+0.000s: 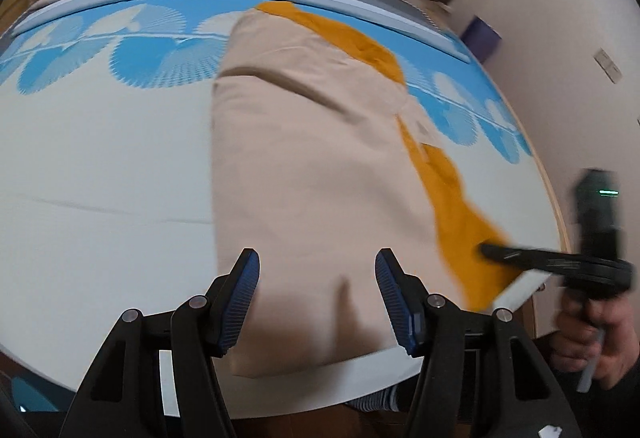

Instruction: Fold large clothes

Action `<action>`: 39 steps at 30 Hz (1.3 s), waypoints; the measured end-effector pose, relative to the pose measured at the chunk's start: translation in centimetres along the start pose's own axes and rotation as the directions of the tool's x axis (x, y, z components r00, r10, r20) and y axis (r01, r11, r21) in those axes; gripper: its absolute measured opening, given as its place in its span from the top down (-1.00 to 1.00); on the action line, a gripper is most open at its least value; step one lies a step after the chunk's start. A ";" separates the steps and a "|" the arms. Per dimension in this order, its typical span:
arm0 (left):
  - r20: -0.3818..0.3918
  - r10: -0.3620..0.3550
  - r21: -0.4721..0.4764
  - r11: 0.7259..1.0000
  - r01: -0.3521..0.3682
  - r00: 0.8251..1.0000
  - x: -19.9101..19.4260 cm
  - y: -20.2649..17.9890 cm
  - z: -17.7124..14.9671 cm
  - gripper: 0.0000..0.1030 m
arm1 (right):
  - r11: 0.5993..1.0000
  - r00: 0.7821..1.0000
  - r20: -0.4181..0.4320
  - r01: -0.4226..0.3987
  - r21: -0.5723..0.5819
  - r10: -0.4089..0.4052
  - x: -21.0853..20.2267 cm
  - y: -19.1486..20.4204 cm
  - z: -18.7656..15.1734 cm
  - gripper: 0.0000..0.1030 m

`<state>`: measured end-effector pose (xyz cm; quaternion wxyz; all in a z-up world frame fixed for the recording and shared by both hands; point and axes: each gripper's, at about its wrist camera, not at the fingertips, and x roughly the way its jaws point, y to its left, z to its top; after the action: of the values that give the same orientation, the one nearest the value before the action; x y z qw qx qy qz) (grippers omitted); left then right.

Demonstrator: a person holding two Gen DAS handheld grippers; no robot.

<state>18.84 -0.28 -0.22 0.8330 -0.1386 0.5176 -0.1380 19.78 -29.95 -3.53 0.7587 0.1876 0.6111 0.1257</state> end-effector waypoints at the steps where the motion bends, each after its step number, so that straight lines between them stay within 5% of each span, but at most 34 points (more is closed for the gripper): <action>1: 0.001 -0.001 -0.006 1.000 0.001 1.000 0.0 0.4 -0.3 -0.07 | 0.999 0.998 0.058 -0.024 -0.047 0.027 -1.5 1.0 -0.1 0.84; 4: -0.019 -0.016 -0.008 1.000 0.016 1.000 0.7 0.4 -0.7 -0.07 | 0.982 0.965 0.226 -0.092 -0.167 0.129 -6.4 2.5 -0.8 0.85; 5: -0.040 -0.011 0.001 1.000 0.011 0.999 1.3 0.3 -0.8 -0.10 | 0.989 0.967 0.234 -0.068 -0.129 0.097 -6.6 1.3 -1.0 0.85; 8: -0.178 0.040 0.038 0.999 -0.034 0.983 4.0 0.6 -2.2 -0.12 | 0.985 0.981 0.086 0.172 0.016 -0.173 -2.8 -3.4 -0.9 0.85; 11: -0.237 0.053 0.022 0.999 -0.049 0.970 6.1 1.1 -2.9 -0.16 | 0.964 0.964 -0.043 0.264 0.026 -0.263 0.2 -5.3 -0.7 0.78; 14: -0.233 0.042 0.001 0.999 -0.043 0.972 5.8 1.3 -2.4 -0.15 | 0.964 0.964 0.007 0.264 -0.003 -0.264 -0.8 -4.5 -0.2 0.58; 17: -0.238 0.015 -0.004 1.000 -0.016 0.971 5.7 1.2 -2.5 -0.11 | 0.950 0.936 0.179 0.312 -0.021 -0.303 -3.9 -2.9 0.9 0.36; 20: -0.254 0.010 0.032 0.999 -0.002 0.967 6.2 0.8 -2.6 -0.11 | 0.958 0.933 0.273 0.270 -0.099 -0.235 -5.0 -0.9 2.7 0.01; 26: -0.252 0.007 0.016 1.000 -0.003 0.968 6.4 0.9 -2.3 -0.15 | 0.984 0.965 0.220 0.163 -0.072 -0.143 -2.0 -0.4 8.1 -0.03; 36: -0.182 -0.002 0.013 1.000 0.005 0.983 6.0 0.9 -1.2 -0.11 | 0.992 0.980 0.175 0.075 0.102 -0.092 4.7 -3.3 17.3 -0.03; 38: -0.179 -0.010 0.008 1.000 0.012 0.984 6.1 1.0 -0.9 -0.11 | 0.991 0.984 0.165 0.041 0.125 -0.061 5.5 -3.9 18.3 0.10; 39: -0.182 -0.013 0.006 1.000 0.014 0.983 6.3 1.0 -0.8 -0.11 | 0.991 0.986 0.162 0.028 0.133 -0.050 5.8 -4.0 18.5 0.37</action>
<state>20.90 -1.76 -6.08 0.7816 -0.1260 0.5903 -0.1576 38.98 -33.54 -6.94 0.7949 0.2346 0.5568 0.0546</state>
